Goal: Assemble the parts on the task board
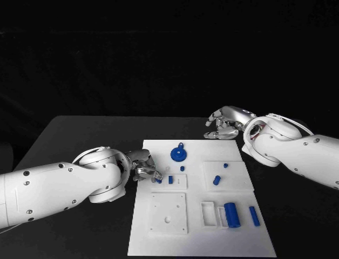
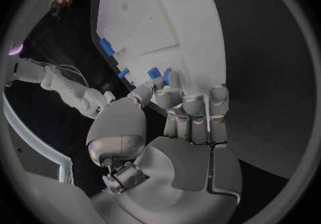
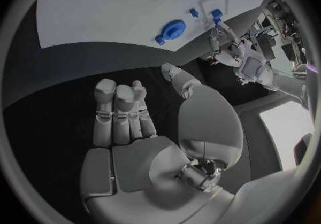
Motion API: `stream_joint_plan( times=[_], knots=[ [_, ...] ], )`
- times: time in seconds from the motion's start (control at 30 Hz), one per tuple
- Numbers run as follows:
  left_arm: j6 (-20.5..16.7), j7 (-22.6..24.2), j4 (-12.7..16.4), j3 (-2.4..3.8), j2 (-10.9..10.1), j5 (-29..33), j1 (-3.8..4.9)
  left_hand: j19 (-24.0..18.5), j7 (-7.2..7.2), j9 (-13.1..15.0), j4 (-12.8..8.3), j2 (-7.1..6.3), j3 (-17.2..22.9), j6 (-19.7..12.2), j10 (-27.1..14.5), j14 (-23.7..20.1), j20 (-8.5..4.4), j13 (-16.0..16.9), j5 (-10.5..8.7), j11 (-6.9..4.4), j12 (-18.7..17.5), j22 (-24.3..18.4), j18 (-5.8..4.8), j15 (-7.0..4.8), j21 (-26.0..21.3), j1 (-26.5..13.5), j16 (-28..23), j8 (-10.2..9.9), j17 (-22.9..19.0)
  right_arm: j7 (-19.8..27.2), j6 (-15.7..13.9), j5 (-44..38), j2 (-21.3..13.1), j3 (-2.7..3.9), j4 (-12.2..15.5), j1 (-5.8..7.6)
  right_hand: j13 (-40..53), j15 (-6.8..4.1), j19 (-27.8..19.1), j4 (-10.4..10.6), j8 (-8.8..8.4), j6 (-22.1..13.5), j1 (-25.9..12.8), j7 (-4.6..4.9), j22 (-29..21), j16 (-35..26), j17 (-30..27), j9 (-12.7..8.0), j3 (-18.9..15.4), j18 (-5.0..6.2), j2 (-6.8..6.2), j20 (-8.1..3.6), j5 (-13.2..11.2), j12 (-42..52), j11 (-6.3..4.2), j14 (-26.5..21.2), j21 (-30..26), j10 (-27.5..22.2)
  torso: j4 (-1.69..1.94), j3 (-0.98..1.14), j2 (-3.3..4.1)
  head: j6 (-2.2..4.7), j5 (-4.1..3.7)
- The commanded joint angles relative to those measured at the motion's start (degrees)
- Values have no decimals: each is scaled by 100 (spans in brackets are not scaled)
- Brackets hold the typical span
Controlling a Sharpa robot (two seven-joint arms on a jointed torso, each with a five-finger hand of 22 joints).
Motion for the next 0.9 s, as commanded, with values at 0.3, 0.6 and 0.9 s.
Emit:
stream_joint_plan(
  times=[0.3, 0.6, 0.9],
  knots=[
    [136, -99, 38, -16, 1, -9, -18, 35, -470, 12, -238, 179, 224, 650, -240, 75, -970, -7, 44, -244, 23, -10, 106, -65, -29, 139, 26, 28, -7, 46, 74, -19, 1, 3, 8, -4, -7, -5, -7, 29, 37, -70, 43, 113, 74, -32, -10, 7, -1, 274, 2, -38, 38, 40, -18, 4, -34, -32, -1, -3, 1, -6, -3],
    [134, -110, 54, -16, -21, 4, -19, 54, -477, 21, -247, 195, 231, 657, -243, 85, -961, -9, 183, -250, 45, -13, 102, -65, -50, 108, 27, 48, -11, 44, 73, -19, -8, 3, 13, -4, -9, -5, -6, 30, 37, -69, 44, 112, 75, -32, -10, 7, -2, 274, 2, -38, 39, 42, -18, 5, -34, -32, 2, -2, 0, -17, -4],
    [141, -97, 49, -16, -8, 103, -19, 72, -482, 30, -246, 217, 228, 664, -247, 93, -950, -11, 393, -255, 76, -6, 100, -64, -71, 45, 30, 71, -12, 45, 75, -20, -7, 3, 14, -5, -11, -5, -6, 31, 37, -70, 45, 113, 75, -32, -11, 7, -3, 274, 3, -38, 40, 43, -18, 5, -35, -33, 4, -3, 0, -25, -5]
  ],
)
